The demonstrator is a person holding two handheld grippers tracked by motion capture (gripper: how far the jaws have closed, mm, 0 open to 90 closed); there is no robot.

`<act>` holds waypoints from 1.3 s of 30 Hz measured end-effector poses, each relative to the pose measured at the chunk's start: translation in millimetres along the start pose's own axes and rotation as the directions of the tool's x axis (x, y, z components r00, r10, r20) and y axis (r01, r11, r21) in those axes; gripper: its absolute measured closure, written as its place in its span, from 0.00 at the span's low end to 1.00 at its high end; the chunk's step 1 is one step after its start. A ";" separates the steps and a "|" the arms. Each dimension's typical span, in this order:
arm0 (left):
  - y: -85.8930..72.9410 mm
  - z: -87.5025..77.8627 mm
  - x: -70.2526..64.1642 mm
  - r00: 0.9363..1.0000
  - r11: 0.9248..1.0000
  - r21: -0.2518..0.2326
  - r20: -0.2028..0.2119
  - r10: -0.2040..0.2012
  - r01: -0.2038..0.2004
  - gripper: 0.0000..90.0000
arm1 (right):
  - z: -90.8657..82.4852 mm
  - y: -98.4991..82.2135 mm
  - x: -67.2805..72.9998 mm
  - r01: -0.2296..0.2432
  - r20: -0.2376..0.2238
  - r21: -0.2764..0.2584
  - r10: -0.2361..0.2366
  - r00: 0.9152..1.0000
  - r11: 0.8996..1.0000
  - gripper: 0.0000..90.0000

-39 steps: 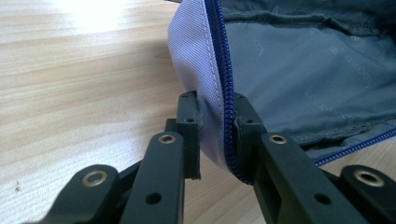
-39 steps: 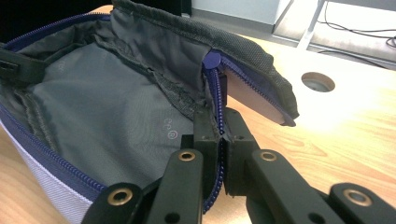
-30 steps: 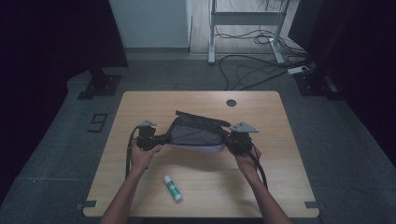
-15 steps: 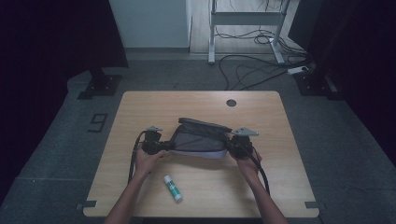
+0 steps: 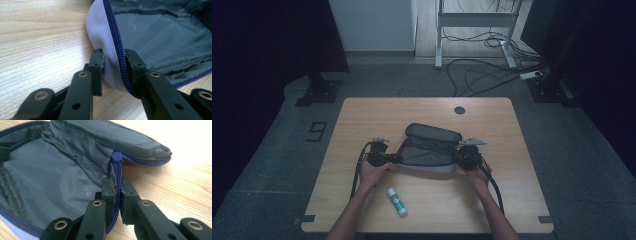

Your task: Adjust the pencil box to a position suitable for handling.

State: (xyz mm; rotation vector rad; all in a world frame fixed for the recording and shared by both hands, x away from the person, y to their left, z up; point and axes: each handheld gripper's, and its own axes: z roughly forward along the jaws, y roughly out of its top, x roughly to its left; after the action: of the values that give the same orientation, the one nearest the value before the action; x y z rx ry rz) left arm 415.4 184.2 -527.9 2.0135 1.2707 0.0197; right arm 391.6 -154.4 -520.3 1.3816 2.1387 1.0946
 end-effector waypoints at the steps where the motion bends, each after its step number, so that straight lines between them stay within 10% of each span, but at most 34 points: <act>1: 0.0 0.0 0.0 1.000 1.000 0.000 0.000 0.000 0.000 0.74 | 0.0 0.0 0.0 0.000 0.000 0.000 0.000 1.000 1.000 0.90; 11: 2.2 -9.5 -0.4 1.000 0.996 -0.091 -0.005 -0.024 0.024 0.44 | 1.0 -0.7 -8.1 -0.024 0.035 0.012 0.023 0.999 1.000 0.71; 27: -11.9 -43.1 0.8 0.999 0.975 -0.220 -0.034 0.008 -0.015 0.42 | -32.0 -5.5 -7.5 -0.051 0.002 -0.121 0.052 0.999 0.991 0.52; 39: -26.6 -64.0 6.7 0.999 0.966 -0.258 -0.040 -0.007 -0.003 0.42 | -53.1 -7.6 27.8 -0.003 -0.074 -0.181 -0.010 0.997 0.983 0.49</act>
State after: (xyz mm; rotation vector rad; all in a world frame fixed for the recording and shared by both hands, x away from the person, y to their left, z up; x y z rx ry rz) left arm 374.0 232.5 -499.6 1.7952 1.2272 0.2154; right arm 339.4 -153.1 -489.9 1.2721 2.0323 1.3228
